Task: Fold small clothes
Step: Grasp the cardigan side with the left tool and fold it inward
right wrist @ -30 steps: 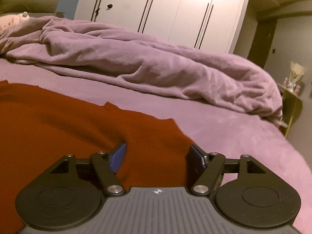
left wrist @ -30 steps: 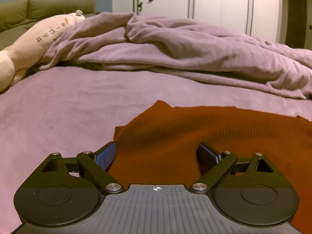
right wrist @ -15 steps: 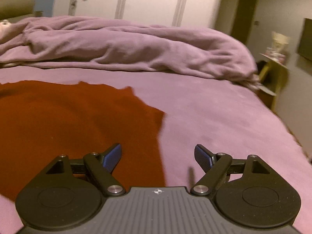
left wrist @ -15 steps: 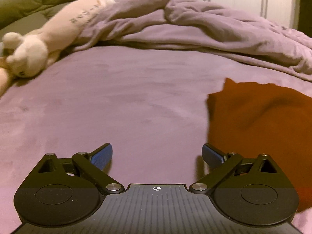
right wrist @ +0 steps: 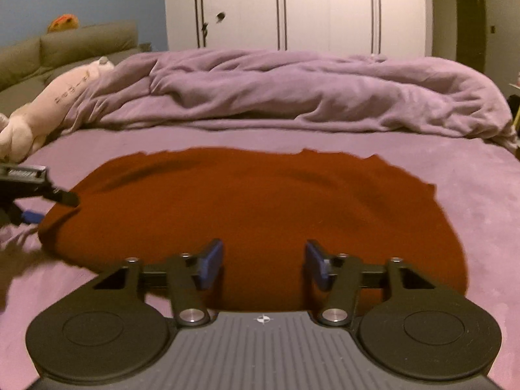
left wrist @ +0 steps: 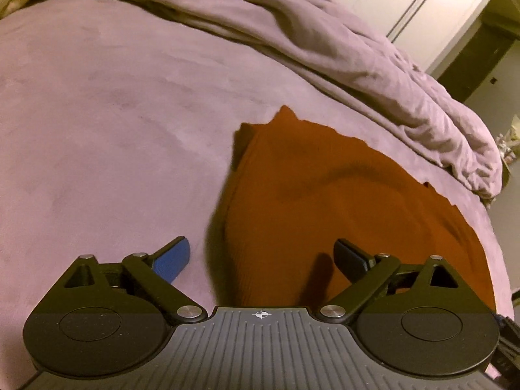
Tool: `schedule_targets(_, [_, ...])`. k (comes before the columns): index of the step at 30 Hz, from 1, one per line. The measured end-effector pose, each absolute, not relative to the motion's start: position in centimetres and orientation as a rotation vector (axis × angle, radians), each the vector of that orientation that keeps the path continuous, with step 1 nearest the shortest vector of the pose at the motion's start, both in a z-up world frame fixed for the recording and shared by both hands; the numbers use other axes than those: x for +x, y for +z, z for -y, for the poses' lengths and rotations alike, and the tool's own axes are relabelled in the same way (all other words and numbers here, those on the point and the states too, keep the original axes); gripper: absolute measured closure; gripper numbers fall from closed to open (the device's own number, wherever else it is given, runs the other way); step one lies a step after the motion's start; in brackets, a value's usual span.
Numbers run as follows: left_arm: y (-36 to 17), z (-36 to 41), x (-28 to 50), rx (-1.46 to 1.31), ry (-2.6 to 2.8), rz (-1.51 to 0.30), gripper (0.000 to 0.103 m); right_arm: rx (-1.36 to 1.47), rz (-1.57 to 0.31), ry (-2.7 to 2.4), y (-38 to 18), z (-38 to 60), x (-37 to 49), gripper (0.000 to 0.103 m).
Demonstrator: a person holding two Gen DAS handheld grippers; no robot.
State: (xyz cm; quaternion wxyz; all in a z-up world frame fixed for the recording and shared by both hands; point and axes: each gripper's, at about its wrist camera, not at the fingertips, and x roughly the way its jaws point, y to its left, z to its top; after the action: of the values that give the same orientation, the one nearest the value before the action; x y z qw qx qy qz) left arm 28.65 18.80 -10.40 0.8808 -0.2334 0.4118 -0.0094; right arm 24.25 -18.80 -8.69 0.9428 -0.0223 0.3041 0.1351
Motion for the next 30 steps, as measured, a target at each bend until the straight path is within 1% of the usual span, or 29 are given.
schedule_targets(1, [-10.3,-18.8,28.8,-0.480,-0.022,-0.859,0.016,-0.061,-0.625,0.268,-8.9,18.6,24.2,0.058])
schedule_targets(2, [-10.4,-18.8,29.0,-0.477,-0.029,-0.861,0.022,-0.074,-0.630,0.260,-9.1,18.5,24.3,0.059])
schedule_targets(3, [-10.4,-18.8,29.1,-0.481,-0.037,-0.857,0.034,-0.077,-0.634,0.256,-9.3,18.5,24.4,0.059])
schedule_targets(5, [-10.5,-19.1,29.2,-0.511,-0.046,-0.856,0.045,-0.072,-0.637,0.252,-9.5,18.5,24.4,0.059])
schedule_targets(6, [-10.6,-19.2,29.2,-0.534,-0.057,-0.856,0.055,-0.073,-0.636,0.250,-9.6,18.4,24.4,0.059])
schedule_targets(7, [-10.8,-19.5,29.2,-0.569,-0.073,-0.858,0.058,-0.078,-0.633,0.249,-9.5,18.3,24.0,0.059])
schedule_targets(9, [-11.0,-19.7,29.4,-0.606,-0.077,-0.863,0.060,-0.081,-0.627,0.249,-9.4,18.2,23.7,0.059])
schedule_targets(11, [-11.4,-19.8,29.7,-0.621,-0.073,-0.862,0.056,-0.081,-0.625,0.249,-9.5,18.3,23.6,0.059])
schedule_targets(12, [-11.5,-19.8,29.9,-0.634,-0.077,-0.863,0.051,-0.082,-0.626,0.247,-9.5,18.4,23.6,0.059])
schedule_targets(14, [-11.6,-19.8,30.4,-0.647,-0.078,-0.869,0.051,-0.083,-0.623,0.238,-9.4,18.6,23.6,0.059])
schedule_targets(15, [-11.6,-19.7,30.6,-0.650,-0.081,-0.871,0.053,-0.083,-0.621,0.231,-9.4,18.7,23.6,0.059])
schedule_targets(16, [-11.6,-19.7,30.8,-0.650,-0.078,-0.876,0.058,-0.082,-0.620,0.225,-9.4,18.8,23.5,0.059])
schedule_targets(17, [-11.7,-19.8,31.0,-0.660,-0.075,-0.883,0.075,-0.079,-0.616,0.218,-9.3,19.0,23.5,0.059])
schedule_targets(18, [-11.8,-19.9,31.2,-0.687,-0.075,-0.897,0.085,-0.076,-0.612,0.212,-9.2,19.1,23.4,0.059])
schedule_targets(20, [-11.5,-20.1,31.3,-0.721,-0.059,-0.899,0.086,-0.075,-0.610,0.197,-9.1,19.5,23.3,0.059])
schedule_targets(24, [-9.7,-19.1,31.3,-0.639,-0.062,-0.882,0.087,-0.071,-0.595,0.163,-8.9,20.6,23.0,0.059])
schedule_targets(30, [-6.2,-17.9,31.6,-0.639,-0.085,-0.847,0.088,-0.053,-0.576,0.114,-8.6,22.9,22.4,0.059])
